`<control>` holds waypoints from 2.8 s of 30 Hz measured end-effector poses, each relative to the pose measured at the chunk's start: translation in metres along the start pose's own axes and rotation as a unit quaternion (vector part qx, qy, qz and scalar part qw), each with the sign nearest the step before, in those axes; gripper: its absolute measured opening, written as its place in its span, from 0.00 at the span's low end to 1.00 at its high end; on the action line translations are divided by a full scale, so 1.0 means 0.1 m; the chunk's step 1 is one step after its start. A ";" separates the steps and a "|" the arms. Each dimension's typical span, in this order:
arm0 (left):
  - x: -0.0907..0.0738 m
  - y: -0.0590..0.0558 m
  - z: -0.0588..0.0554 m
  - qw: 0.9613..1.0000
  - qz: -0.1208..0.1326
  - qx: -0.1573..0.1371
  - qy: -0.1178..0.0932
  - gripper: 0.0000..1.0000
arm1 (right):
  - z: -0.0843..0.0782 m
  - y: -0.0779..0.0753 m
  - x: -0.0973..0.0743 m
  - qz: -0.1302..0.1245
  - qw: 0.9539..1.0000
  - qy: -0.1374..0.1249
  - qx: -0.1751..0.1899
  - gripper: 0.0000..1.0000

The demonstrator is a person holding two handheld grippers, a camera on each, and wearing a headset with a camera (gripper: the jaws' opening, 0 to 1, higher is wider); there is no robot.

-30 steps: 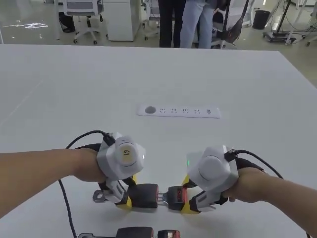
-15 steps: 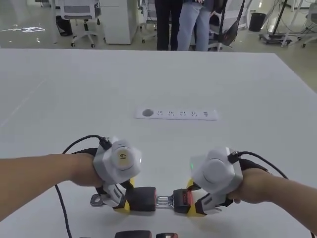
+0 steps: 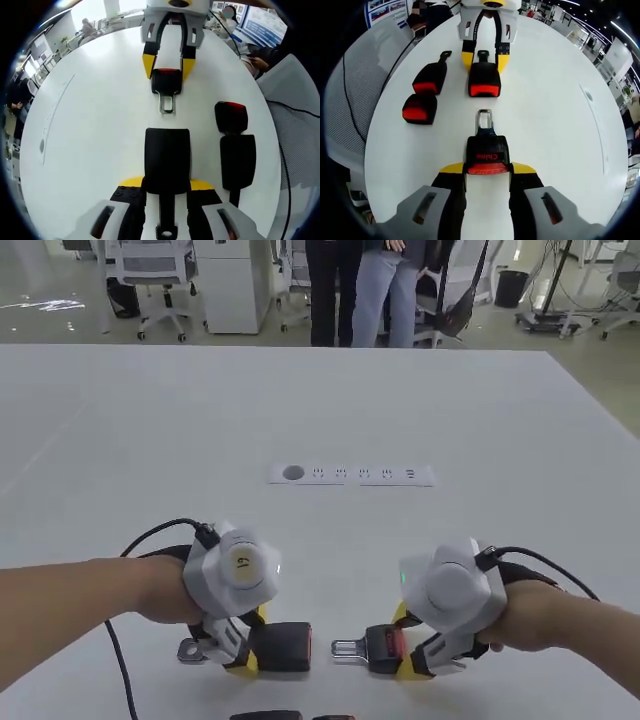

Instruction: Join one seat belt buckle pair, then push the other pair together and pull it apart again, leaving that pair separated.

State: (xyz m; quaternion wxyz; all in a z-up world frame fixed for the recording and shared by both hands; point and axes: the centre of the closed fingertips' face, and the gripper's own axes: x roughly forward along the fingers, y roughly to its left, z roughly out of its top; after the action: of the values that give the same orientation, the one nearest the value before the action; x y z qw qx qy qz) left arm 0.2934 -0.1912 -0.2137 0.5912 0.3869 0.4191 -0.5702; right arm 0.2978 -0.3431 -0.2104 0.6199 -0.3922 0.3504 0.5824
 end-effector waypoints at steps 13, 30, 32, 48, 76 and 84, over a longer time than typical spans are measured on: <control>0.00 0.00 0.01 1.000 0.000 0.001 -0.001 0.32 | -0.20 -0.01 -0.08 -0.003 1.000 0.014 0.004 0.31; 0.00 0.00 0.00 1.000 0.000 0.002 -0.002 0.32 | -0.25 0.03 -0.11 -0.005 1.000 0.019 0.000 0.32; 0.00 -0.01 0.01 1.000 0.001 0.005 -0.004 0.32 | -0.26 0.02 -0.12 -0.008 1.000 0.022 -0.009 0.33; -0.09 -0.06 -0.15 1.000 0.013 0.002 0.000 0.39 | -0.33 0.06 -0.28 -0.025 0.999 0.021 0.002 0.44; -0.53 -0.53 -0.63 0.969 0.069 -0.181 -0.156 0.50 | -0.50 0.48 -0.50 -0.065 0.995 -0.029 0.075 0.60; -0.69 -0.77 -0.66 0.941 0.119 -0.220 -0.226 0.60 | -0.48 0.69 -0.56 -0.097 0.982 -0.083 0.138 0.66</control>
State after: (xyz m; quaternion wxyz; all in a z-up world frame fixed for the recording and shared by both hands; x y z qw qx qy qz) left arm 0.2132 -0.1094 -0.1705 0.8043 0.1552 0.3401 -0.4618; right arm 0.2255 -0.4096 -0.1872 0.7482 -0.2852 0.3357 0.4961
